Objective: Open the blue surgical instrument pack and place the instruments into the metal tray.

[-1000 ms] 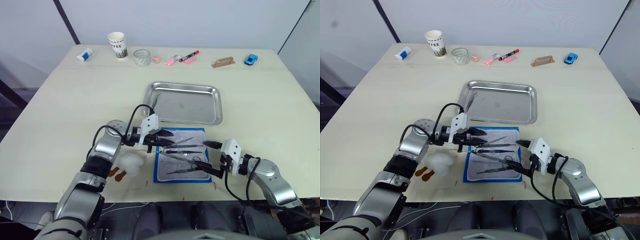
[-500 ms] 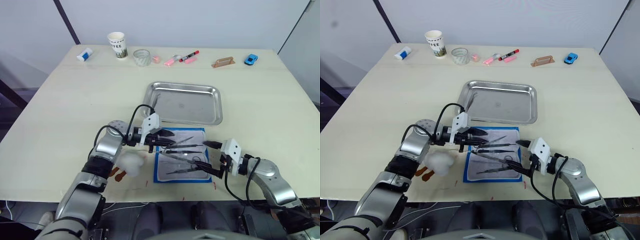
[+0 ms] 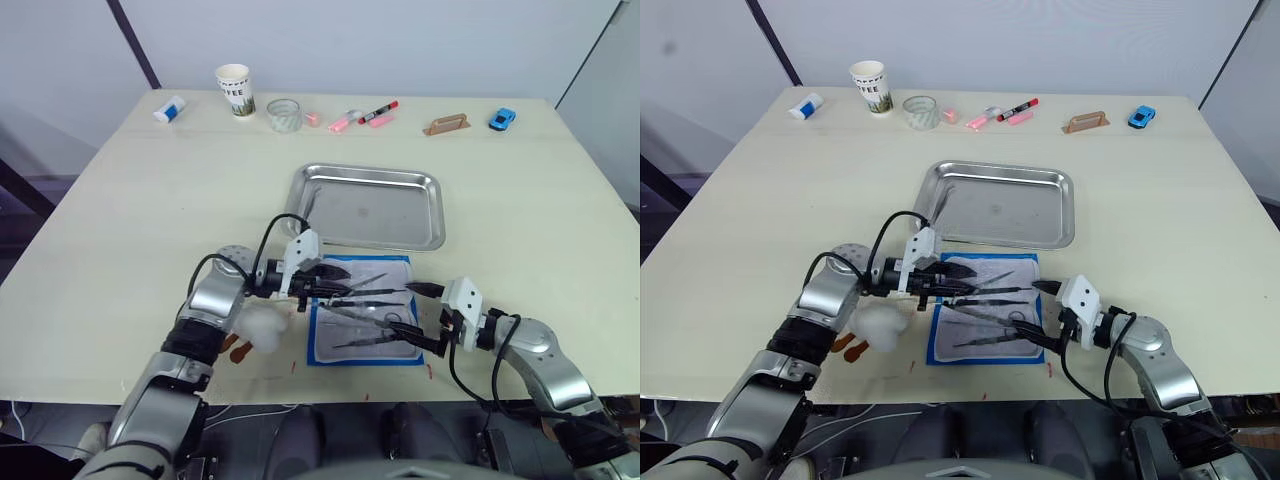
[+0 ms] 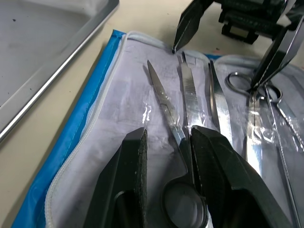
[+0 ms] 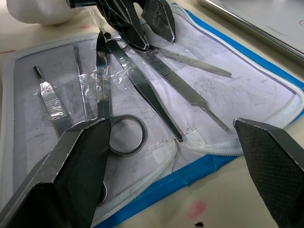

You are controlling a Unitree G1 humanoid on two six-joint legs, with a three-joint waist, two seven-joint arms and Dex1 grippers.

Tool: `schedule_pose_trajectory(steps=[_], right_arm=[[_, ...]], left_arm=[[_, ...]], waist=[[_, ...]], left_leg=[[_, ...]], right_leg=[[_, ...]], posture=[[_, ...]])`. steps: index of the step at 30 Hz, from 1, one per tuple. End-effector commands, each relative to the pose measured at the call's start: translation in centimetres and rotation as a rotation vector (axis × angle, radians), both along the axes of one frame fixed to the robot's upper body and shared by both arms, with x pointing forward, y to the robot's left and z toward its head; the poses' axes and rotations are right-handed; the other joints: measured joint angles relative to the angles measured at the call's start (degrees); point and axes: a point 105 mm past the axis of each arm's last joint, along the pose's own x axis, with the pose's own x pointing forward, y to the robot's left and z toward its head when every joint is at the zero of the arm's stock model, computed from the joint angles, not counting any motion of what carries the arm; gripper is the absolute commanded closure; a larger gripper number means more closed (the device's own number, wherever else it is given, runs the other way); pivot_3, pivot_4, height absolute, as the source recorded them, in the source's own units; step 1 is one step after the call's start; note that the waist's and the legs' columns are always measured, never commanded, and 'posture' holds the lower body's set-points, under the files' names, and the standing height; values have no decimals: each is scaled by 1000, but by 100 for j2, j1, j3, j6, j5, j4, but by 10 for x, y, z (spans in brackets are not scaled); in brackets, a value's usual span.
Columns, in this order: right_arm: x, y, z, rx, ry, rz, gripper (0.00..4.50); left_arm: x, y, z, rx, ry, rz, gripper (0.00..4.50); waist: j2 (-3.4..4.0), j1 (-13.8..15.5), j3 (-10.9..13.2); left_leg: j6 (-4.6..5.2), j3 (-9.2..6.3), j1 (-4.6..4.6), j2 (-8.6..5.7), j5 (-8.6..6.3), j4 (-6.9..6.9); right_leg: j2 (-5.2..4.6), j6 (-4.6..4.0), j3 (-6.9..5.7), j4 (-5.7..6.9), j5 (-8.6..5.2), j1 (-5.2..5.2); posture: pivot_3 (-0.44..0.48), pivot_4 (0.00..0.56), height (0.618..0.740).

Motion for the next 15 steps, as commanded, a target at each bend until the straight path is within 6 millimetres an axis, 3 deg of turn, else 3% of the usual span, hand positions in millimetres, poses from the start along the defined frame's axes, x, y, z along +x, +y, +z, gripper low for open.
schedule_pose_trajectory(steps=[1, 15], right_arm=[[-10, -7, -42, -119, 132, -26, 0], [-10, -9, -41, -125, 130, -26, 0]], left_arm=[[0, 2, -2, 48, -31, -15, 2932], [5, 0, 4, -36, 22, 46, 2932]], waist=[[0, 0, 0], [1, 0, -2]], left_leg=[[0, 0, 0, 0, 0, 0], [0, -1, 1, 0, 0, 0]], right_leg=[[0, 0, 0, 0, 0, 0], [0, 0, -1, 0, 0, 1]], posture=[[0, 150, 718], [0, 150, 718]])
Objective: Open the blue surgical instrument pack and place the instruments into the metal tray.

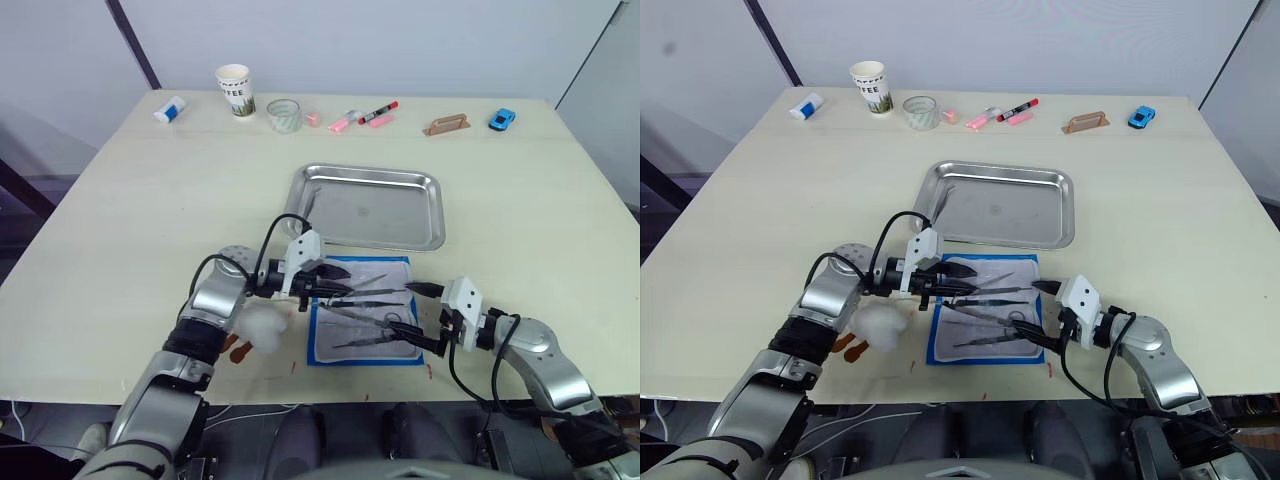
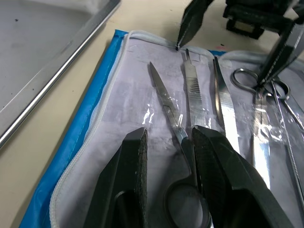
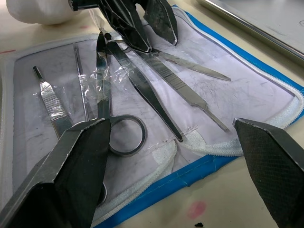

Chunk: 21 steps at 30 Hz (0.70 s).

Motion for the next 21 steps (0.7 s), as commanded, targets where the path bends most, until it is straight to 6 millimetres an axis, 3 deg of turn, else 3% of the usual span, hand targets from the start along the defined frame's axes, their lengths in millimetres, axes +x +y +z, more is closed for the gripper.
schedule_pose_trajectory(steps=[1, 21], right_arm=[[-10, -9, -41, -125, 130, -27, 0], [-11, -7, -41, -127, 127, -21, 0]], left_arm=[[2, 1, 5, -25, 11, 16, 2932], [3, 12, -11, 138, -20, 16, 2932]], waist=[[0, 0, 0], [2, 0, -4]], left_leg=[[0, 0, 0, 0, 0, 0], [0, 1, 3, 0, 0, 0]], right_leg=[[0, 0, 0, 0, 0, 0], [0, 0, 1, 0, 0, 1]], posture=[[0, 150, 718], [0, 150, 718]])
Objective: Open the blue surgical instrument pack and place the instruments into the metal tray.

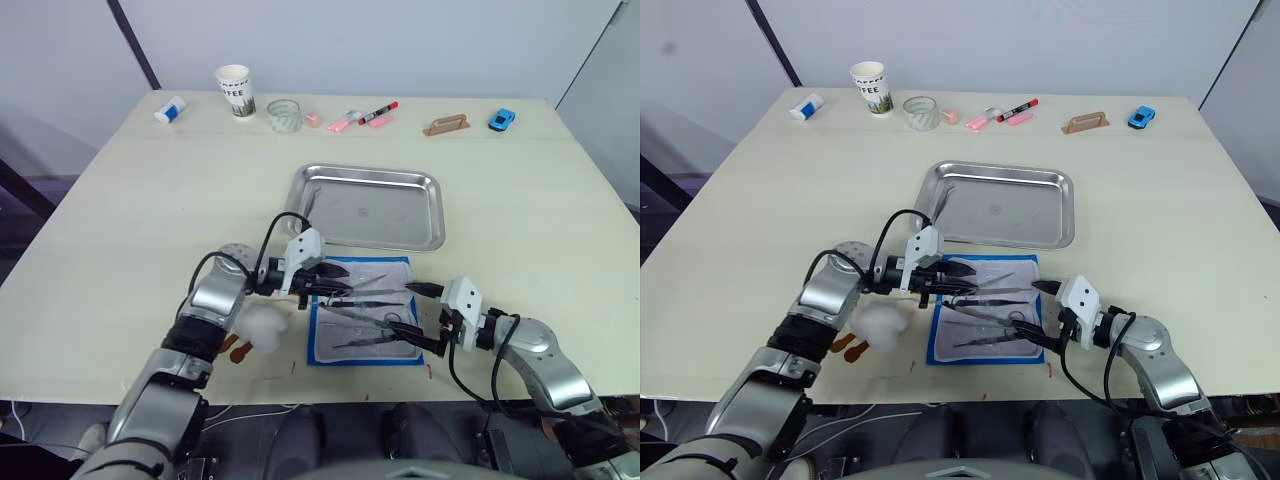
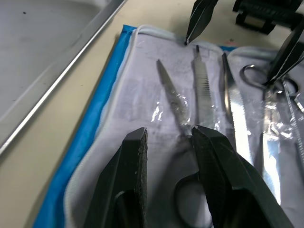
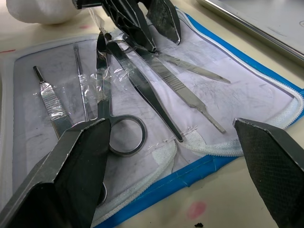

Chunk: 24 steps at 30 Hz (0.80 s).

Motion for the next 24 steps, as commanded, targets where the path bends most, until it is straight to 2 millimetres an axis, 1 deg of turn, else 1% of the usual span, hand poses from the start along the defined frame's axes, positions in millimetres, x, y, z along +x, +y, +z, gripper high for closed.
schedule_pose_trajectory(steps=[1, 6, 13, 24], right_arm=[[-11, -7, -41, -124, 128, -22, 0], [-11, -8, -41, -125, 128, -23, 0], [-10, -8, -42, -128, 127, -25, 0], [-10, -9, -42, -129, 127, -32, 0]], left_arm=[[-3, 6, -13, 73, 25, -3, 2932], [-8, 4, -14, 86, 30, -30, 2932], [-4, -2, -8, 23, 64, 7, 2932], [-11, -2, -12, 70, 56, -50, 2932]], waist=[[0, 0, 0], [4, 0, -4], [14, 0, -12], [15, 0, -13]], left_leg=[[0, 0, 0, 0, 0, 0], [0, 0, 1, 0, 0, 0], [0, 0, 1, 0, 0, 0], [0, 0, 1, 0, 0, 0]], right_leg=[[0, 0, 0, 0, 0, 0], [0, 0, 0, 0, 0, 0], [0, 0, 0, 0, 0, 1], [0, 0, 0, 0, 0, 1]], posture=[[0, 150, 718], [0, 150, 718], [0, 150, 718], [0, 150, 718]])
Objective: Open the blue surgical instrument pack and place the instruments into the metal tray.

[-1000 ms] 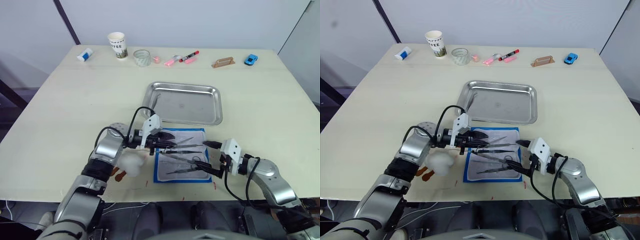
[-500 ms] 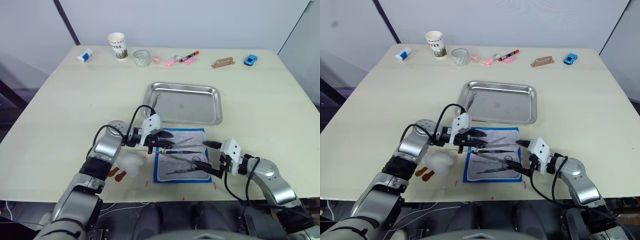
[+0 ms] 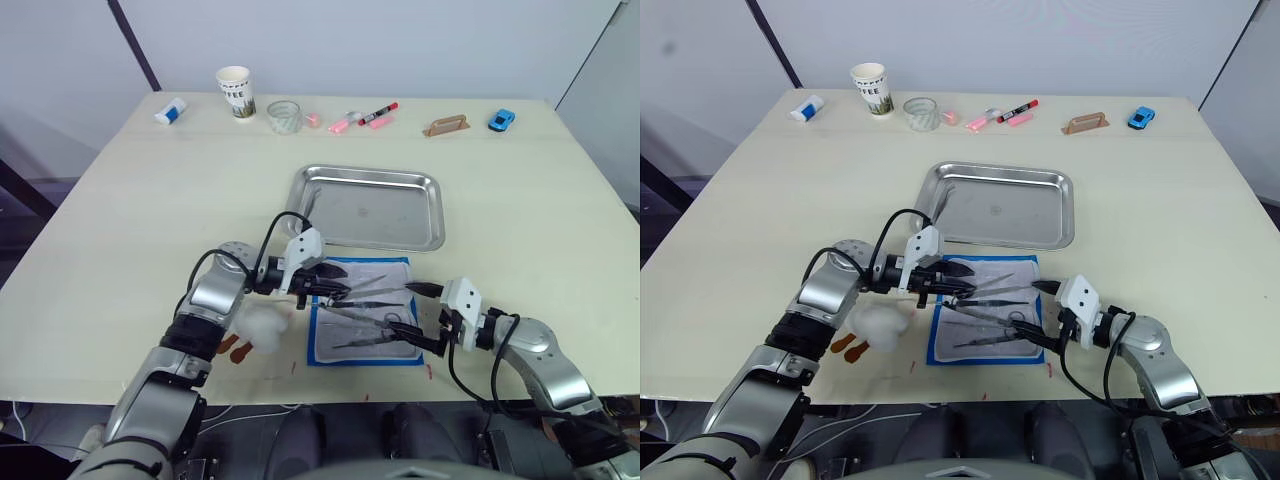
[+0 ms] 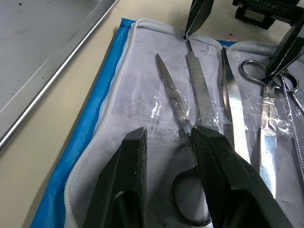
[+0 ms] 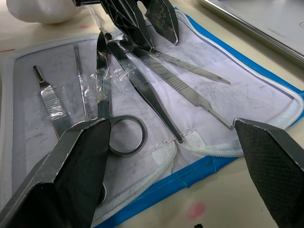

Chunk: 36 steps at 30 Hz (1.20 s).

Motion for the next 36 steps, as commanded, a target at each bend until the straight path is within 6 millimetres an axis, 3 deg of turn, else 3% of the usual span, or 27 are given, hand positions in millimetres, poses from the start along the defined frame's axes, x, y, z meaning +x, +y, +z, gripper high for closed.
schedule_pose_trajectory(steps=[1, 19, 34, 36], right_arm=[[-10, -10, -42, -124, 130, -33, 0], [-12, -10, -44, -126, 139, -31, 0], [-12, -10, -45, -125, 140, -32, 0], [-12, -10, -45, -125, 140, -32, 0]], left_arm=[[-7, 0, -11, 53, 20, -30, 2932], [-13, 8, -21, 227, -7, -68, 2932], [-3, 3, -6, 214, 19, -55, 2932], [-2, 3, -5, 209, 29, -56, 3457]], waist=[[0, 0, 0], [6, 0, -6], [17, 1, -14], [17, -1, -14]], left_leg=[[0, 0, 0, 0, 0, 0], [0, 1, 1, 0, 0, 0], [0, 1, 2, 0, 0, -1], [0, 0, 2, 0, 0, 0]], right_leg=[[0, 0, 0, 0, 0, 0], [0, 0, 1, 0, 0, 0], [1, 0, 2, 0, -1, 1], [2, 0, 2, 0, -1, 0]], posture=[[0, 150, 718], [0, 150, 718], [0, 150, 718], [0, 150, 718]])
